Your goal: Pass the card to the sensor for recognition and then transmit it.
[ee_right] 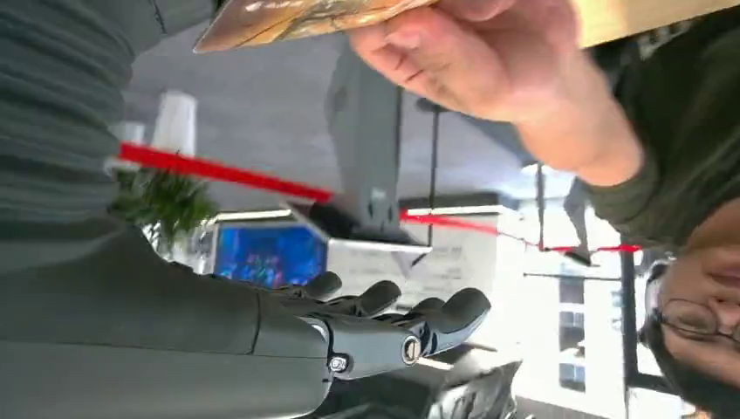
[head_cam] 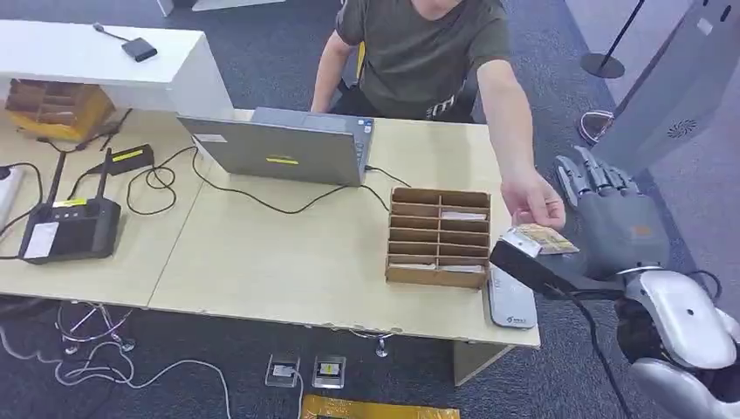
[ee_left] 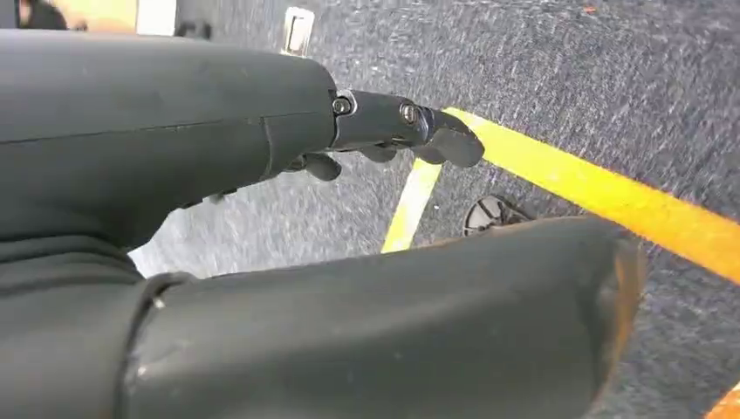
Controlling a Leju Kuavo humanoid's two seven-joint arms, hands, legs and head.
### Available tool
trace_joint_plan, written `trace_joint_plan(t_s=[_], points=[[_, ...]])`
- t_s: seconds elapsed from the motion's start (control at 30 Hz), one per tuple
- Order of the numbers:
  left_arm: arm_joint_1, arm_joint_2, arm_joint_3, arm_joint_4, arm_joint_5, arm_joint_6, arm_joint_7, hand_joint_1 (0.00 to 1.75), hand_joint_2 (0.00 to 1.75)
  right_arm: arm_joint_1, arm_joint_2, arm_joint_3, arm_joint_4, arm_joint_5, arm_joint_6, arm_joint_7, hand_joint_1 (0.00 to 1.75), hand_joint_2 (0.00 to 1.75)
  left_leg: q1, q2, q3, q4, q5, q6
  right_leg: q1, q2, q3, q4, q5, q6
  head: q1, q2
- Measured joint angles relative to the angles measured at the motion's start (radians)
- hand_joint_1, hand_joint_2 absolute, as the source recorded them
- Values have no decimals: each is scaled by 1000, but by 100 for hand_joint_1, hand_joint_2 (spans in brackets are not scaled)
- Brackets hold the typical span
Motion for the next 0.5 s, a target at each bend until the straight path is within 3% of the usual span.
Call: trace_joint_plan(t_s=[0.1,0.5], points=[[0,3,-11,0,-7,-8,6,0,0,32,-10,-29,9,4,-32,0,0,175,0,3,0,0,0,0,0,2,-1,0,0,0,-2,0],[-1,8,-35,0,-8,-8,7,0,0,65,-13,-77,32,10,-29,0,0,175,0,3,0,0,0,0,0,4,-1,0,0,0,-2,0]])
